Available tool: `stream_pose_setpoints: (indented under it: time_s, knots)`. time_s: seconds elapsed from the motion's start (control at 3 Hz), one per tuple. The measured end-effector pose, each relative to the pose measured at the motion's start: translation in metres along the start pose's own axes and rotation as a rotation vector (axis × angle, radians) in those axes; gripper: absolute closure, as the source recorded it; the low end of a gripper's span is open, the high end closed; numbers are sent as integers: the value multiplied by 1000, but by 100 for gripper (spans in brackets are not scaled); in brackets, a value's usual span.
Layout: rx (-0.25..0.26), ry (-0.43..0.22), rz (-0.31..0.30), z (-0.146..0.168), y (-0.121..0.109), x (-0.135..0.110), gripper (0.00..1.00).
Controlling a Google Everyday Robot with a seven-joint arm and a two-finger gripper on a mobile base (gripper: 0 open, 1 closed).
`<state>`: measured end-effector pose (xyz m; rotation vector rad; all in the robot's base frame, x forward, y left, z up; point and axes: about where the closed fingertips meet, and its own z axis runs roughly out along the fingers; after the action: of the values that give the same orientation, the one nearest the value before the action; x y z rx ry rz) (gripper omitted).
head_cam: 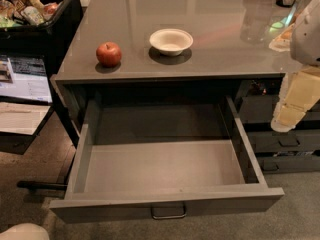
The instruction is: Close top drawer
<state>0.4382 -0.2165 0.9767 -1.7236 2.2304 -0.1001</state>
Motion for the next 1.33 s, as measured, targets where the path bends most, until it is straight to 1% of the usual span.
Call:
stream_pose_setpoints:
  time_s: [0.33,0.67,1.0,1.33]
  knots:
    - [0,0,0,0,0,0,0]
    - [13,-18,0,4,6,2,0]
    - [26,-82,-8,28,29,6,0]
    - [-3,-168,10,84,57,17,0]
